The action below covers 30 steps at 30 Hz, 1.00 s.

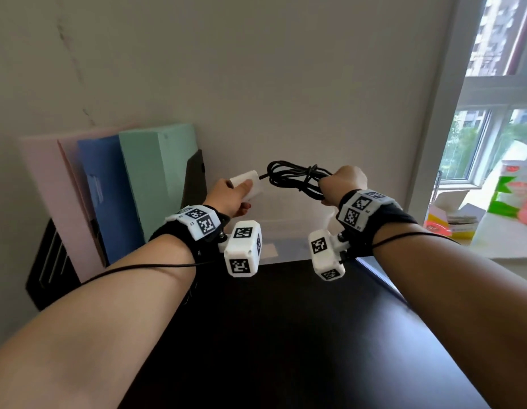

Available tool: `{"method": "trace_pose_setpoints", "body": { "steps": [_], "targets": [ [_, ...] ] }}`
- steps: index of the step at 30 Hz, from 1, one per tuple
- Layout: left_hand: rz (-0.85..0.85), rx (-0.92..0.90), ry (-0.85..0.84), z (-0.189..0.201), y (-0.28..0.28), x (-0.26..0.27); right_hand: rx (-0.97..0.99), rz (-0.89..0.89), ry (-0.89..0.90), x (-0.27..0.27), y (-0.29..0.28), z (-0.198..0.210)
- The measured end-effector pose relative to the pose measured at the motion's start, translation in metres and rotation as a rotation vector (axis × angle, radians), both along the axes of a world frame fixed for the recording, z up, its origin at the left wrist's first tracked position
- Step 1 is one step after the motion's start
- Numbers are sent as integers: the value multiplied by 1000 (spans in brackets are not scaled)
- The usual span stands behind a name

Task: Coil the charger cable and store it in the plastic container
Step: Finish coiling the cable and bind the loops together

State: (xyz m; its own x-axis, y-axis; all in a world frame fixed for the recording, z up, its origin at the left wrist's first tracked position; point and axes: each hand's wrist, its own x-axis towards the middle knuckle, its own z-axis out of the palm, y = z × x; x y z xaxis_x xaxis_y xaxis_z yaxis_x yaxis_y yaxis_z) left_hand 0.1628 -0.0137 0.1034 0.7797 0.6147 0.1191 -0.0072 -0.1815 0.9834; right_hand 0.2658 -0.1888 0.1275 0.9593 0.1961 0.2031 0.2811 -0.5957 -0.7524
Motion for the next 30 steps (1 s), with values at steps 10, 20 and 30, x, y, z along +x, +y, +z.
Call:
{"method": "trace_pose_setpoints", "body": {
  "steps": [10, 20, 30],
  "targets": [
    [176, 597, 386, -25, 27, 41, -355, 43, -134, 41, 27, -29],
    [201, 822, 647, -46, 30, 51, -592, 40, -120, 45, 40, -50],
    [166, 851, 717, -52, 34, 61, -701, 70, -77, 56, 52, -63]
  ]
}}
